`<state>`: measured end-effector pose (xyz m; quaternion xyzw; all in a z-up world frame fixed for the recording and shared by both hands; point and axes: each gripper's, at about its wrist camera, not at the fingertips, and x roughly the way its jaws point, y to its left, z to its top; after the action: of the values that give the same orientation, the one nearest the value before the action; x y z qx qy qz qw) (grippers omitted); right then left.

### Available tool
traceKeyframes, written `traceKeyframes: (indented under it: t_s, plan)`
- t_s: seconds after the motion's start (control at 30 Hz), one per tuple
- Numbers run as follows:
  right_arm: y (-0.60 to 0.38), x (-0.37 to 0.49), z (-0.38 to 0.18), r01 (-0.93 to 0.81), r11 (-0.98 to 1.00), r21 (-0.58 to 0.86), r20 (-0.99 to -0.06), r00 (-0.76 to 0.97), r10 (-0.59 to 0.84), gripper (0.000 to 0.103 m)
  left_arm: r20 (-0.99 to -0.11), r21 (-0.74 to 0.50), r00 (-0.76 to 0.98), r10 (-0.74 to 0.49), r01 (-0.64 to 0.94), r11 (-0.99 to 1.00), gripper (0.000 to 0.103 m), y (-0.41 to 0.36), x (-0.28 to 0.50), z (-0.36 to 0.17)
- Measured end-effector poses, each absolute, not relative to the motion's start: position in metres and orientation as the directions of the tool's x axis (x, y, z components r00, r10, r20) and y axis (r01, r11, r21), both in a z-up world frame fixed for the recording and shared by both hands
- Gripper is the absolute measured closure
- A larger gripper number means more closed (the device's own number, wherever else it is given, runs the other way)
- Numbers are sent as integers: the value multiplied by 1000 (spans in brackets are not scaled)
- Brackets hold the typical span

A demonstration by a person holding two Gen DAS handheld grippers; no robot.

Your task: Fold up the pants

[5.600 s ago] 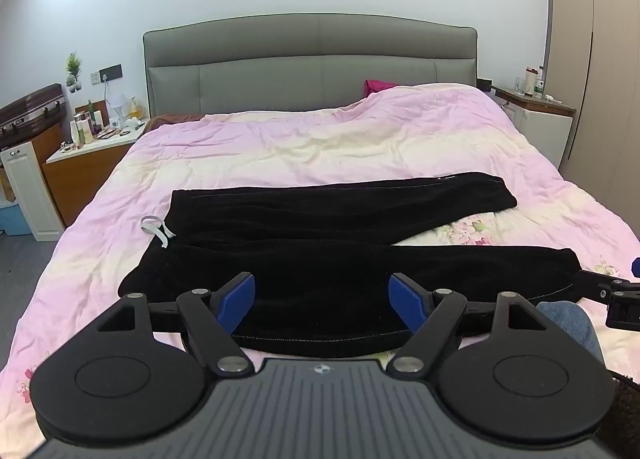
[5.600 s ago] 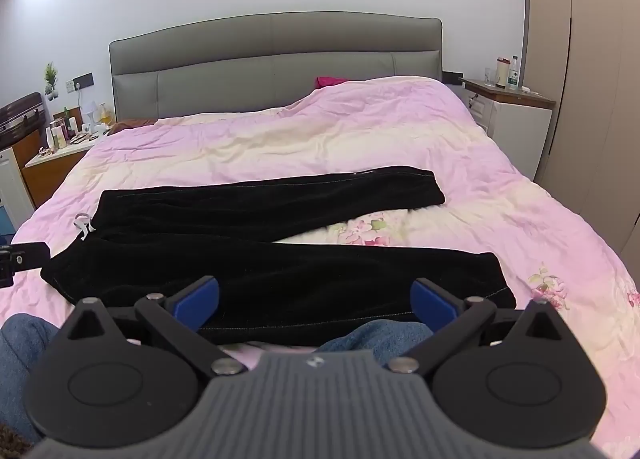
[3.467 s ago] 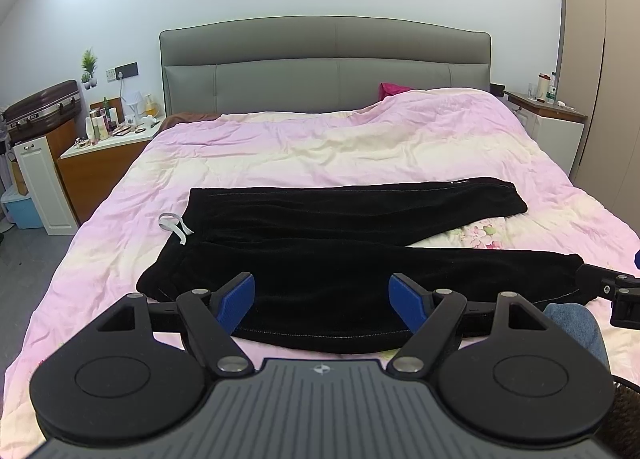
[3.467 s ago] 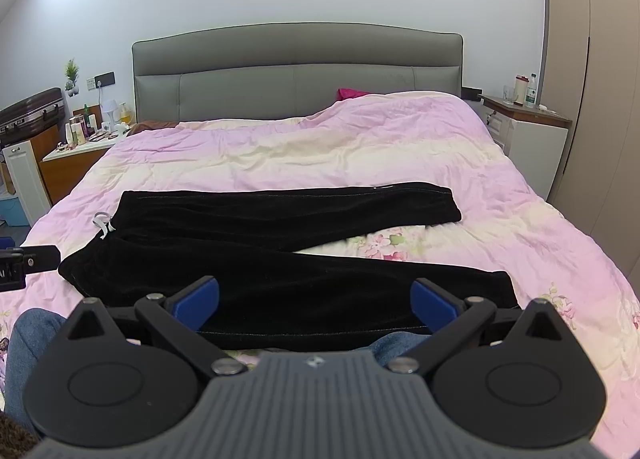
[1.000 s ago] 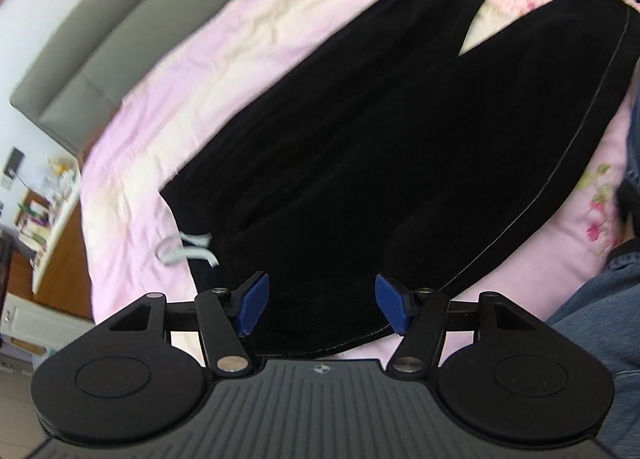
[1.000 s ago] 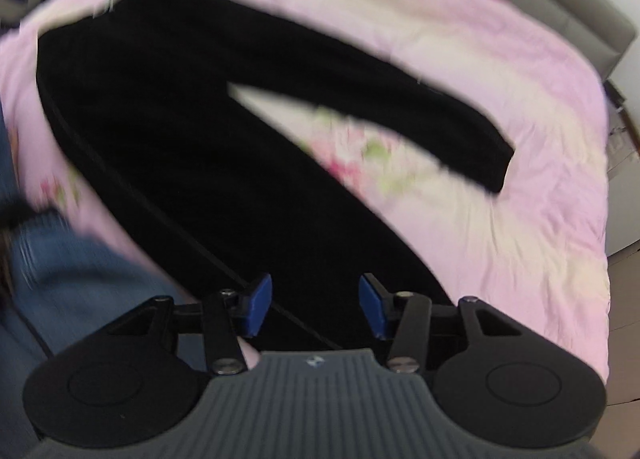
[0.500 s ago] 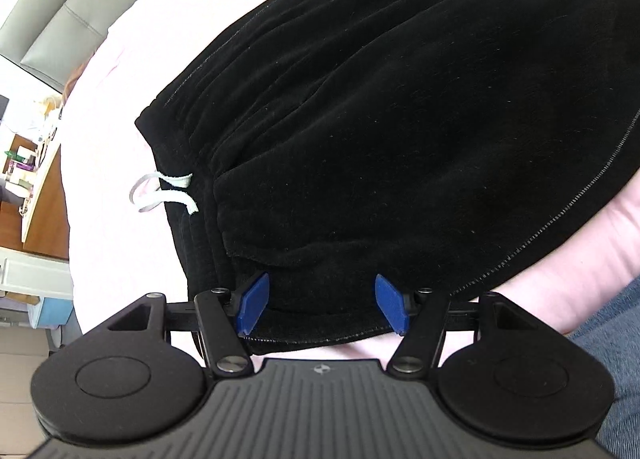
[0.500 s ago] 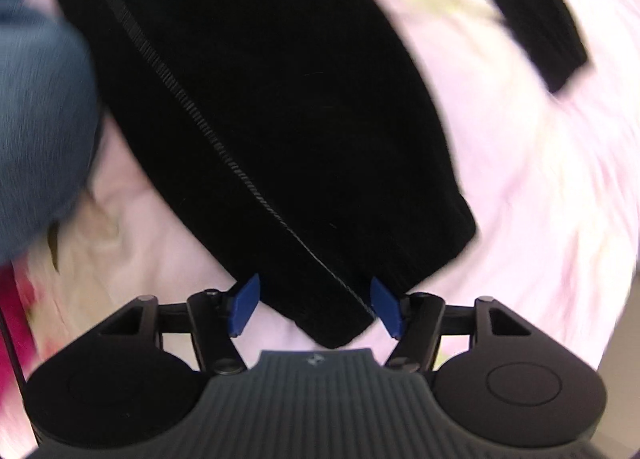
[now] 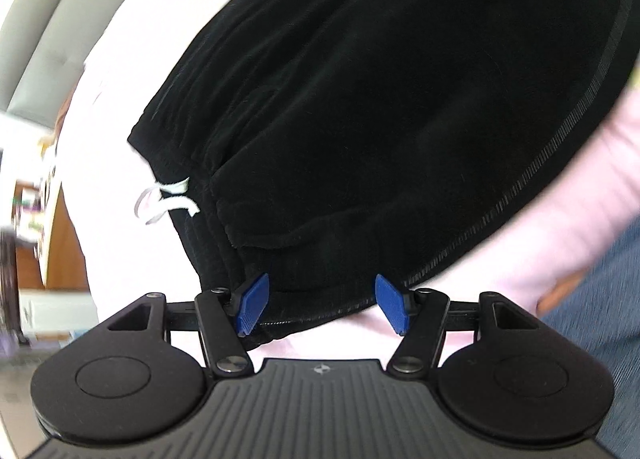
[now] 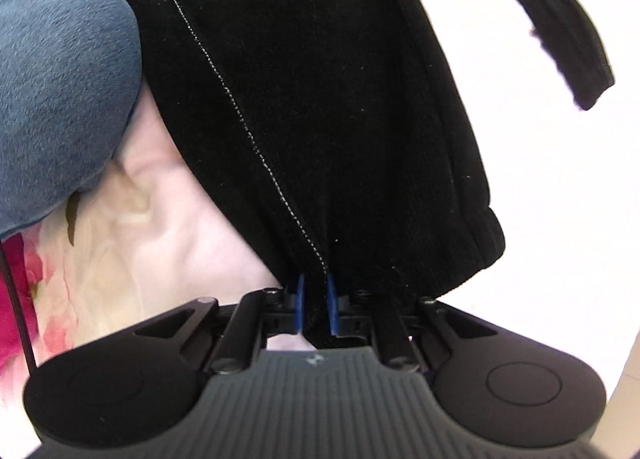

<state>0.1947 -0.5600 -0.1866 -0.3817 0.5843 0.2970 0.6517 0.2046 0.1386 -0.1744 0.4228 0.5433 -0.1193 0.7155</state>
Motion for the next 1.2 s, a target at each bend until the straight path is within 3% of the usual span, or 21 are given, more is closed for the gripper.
traceKeyframes:
  t_s: [0.07, 0.1, 0.2, 0.33, 0.47, 0.6, 0.67, 0.73, 0.83, 1.2]
  plan:
    - [-558, 184, -187, -832, 516, -203, -979, 190, -78, 87, -877, 480, 373, 302, 684, 549, 30, 138, 199, -180]
    - [-555, 178, -186, -839, 494, -227, -974, 208, -93, 76, -878, 477, 367, 306, 711, 517, 30, 137, 196, -183]
    - [-541, 169, -166, -868, 424, -259, -966, 233, -112, 55, -874, 478, 365, 319, 763, 435, 30, 136, 194, -200]
    - [-523, 166, -168, -865, 424, -268, -964, 238, -121, 54, -872, 462, 354, 339, 825, 327, 28, 134, 196, -228]
    - [-528, 188, -179, -845, 462, -269, -963, 233, -135, 56, -870, 448, 348, 349, 854, 265, 28, 138, 194, -252]
    - [-519, 211, -190, -797, 532, -286, -958, 242, -153, 81, -864, 469, 371, 342, 840, 273, 27, 141, 195, -265]
    - [-521, 222, -185, -783, 559, -275, -961, 232, -149, 87, -850, 501, 398, 345, 814, 295, 55, 139, 194, -263]
    - [-522, 231, -177, -783, 563, -266, -964, 223, -145, 96, -854, 509, 402, 331, 778, 368, 75, 142, 201, -254]
    - [-525, 240, -160, -772, 580, -259, -965, 224, -133, 98, -861, 509, 416, 293, 714, 481, 88, 150, 213, -232]
    - [-543, 285, -64, -634, 663, -398, -888, 447, -106, 100, -816, 523, 519, 255, 475, 708, 91, 151, 247, -149]
